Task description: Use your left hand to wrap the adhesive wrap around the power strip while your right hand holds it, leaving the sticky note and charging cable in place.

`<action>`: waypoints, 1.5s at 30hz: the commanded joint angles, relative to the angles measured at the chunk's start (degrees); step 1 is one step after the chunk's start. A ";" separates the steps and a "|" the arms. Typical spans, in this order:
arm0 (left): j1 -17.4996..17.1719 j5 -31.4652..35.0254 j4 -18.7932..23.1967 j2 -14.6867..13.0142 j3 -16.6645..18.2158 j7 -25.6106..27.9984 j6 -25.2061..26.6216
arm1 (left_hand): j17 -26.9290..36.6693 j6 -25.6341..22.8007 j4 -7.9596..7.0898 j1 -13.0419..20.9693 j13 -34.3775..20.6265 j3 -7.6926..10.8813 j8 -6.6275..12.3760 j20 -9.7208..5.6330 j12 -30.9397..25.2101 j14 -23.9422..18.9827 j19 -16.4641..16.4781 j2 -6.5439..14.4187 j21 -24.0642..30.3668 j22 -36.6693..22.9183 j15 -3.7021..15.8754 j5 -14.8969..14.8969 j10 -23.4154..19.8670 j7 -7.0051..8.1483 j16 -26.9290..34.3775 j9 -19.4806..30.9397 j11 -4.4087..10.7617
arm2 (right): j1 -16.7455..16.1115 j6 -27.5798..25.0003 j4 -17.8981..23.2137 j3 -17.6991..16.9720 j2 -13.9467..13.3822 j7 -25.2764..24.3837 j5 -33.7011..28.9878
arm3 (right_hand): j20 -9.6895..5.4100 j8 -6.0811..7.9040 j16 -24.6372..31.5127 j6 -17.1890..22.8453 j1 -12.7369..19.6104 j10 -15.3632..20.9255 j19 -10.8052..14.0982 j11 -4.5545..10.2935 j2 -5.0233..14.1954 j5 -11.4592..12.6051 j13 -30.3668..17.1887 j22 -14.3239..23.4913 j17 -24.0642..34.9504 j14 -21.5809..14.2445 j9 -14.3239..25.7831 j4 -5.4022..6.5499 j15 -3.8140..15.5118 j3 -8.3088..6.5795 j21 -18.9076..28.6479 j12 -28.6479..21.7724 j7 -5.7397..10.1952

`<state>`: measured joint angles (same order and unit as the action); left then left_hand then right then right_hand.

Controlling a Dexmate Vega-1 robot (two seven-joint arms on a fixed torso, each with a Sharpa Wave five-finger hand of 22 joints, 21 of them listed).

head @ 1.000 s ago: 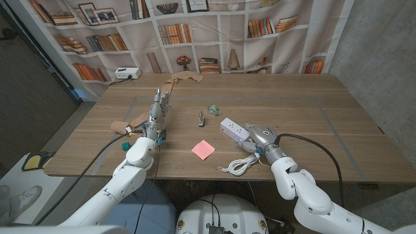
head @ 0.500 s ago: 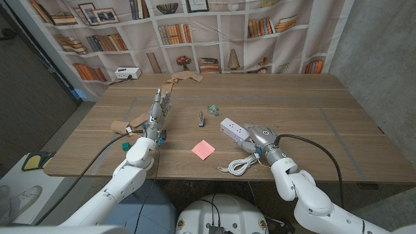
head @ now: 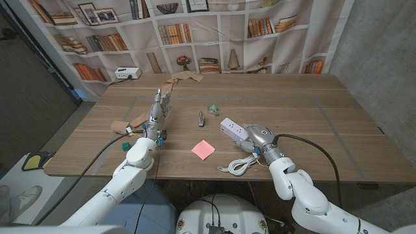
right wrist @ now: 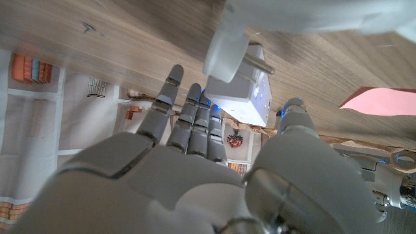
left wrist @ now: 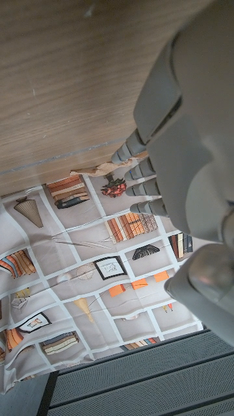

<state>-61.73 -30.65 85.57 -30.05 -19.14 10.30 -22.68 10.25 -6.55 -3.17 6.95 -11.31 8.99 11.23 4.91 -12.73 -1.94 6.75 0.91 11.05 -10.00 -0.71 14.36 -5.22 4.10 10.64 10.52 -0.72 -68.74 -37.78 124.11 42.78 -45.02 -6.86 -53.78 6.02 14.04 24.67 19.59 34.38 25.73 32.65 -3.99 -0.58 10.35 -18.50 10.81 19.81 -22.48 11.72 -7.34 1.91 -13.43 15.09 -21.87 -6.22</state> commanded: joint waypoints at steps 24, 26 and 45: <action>0.39 -0.45 -1.62 0.49 -0.05 -0.33 -0.32 | 0.25 -0.32 0.09 0.21 -0.29 -0.37 -0.09 -0.59 0.16 0.16 0.04 0.61 0.14 -0.15 -0.17 -0.12 -0.16 -0.18 0.17 0.17 -0.36 | 1.14 -0.09 -4.51 1.77 2.54 -2.98 -1.25 | -1.21 1.26 2.71 5.74 3.91 5.47 3.41 1.38 2.34 0.50 -0.92 0.28 1.68 -4.52 0.06 -1.52 2.45 -1.33 1.15 -2.92 1.51; 0.40 -0.48 -1.67 0.50 -0.06 -0.32 -0.28 | 0.25 -0.33 0.09 0.21 -0.30 -0.39 -0.09 -0.56 0.14 0.19 0.03 0.61 0.14 -0.15 -0.18 -0.12 -0.21 -0.17 0.16 0.17 -0.39 | 1.20 -0.18 -4.65 1.80 2.61 -3.04 -1.14 | -1.28 1.25 2.82 5.94 4.48 5.80 3.52 1.53 2.36 0.55 -0.97 0.29 1.73 -4.75 0.06 -1.78 2.69 -1.50 1.19 -3.10 1.60; 1.61 -0.46 -3.05 1.15 -0.73 -0.81 -0.13 | 0.25 -0.31 0.09 0.20 -0.30 -0.52 -0.10 -0.57 0.12 0.15 0.04 0.68 0.14 -0.15 -0.20 -0.10 -0.30 -0.09 0.18 0.17 -0.41 | 0.31 2.68 -5.94 0.15 2.35 -8.80 3.43 | -6.46 0.98 8.67 11.40 18.99 12.07 12.08 6.71 4.02 1.70 -1.25 0.98 4.43 -16.25 0.17 -3.01 8.21 -5.63 5.45 -6.00 5.17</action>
<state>-60.73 -31.09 83.28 -29.27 -19.51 9.75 -22.96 10.25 -6.55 -3.17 6.95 -11.32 8.51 11.23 4.60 -12.73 -1.74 6.44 0.91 11.05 -10.00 -0.92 14.36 -5.21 4.10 10.64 10.52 -0.72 -67.81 -36.71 118.84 43.96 -42.49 -12.88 -53.25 0.50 14.97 31.84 29.93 50.95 36.46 42.71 2.02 2.79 11.56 -19.93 11.50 23.66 -35.33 11.73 -10.33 3.19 -18.22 19.39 -27.48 -1.64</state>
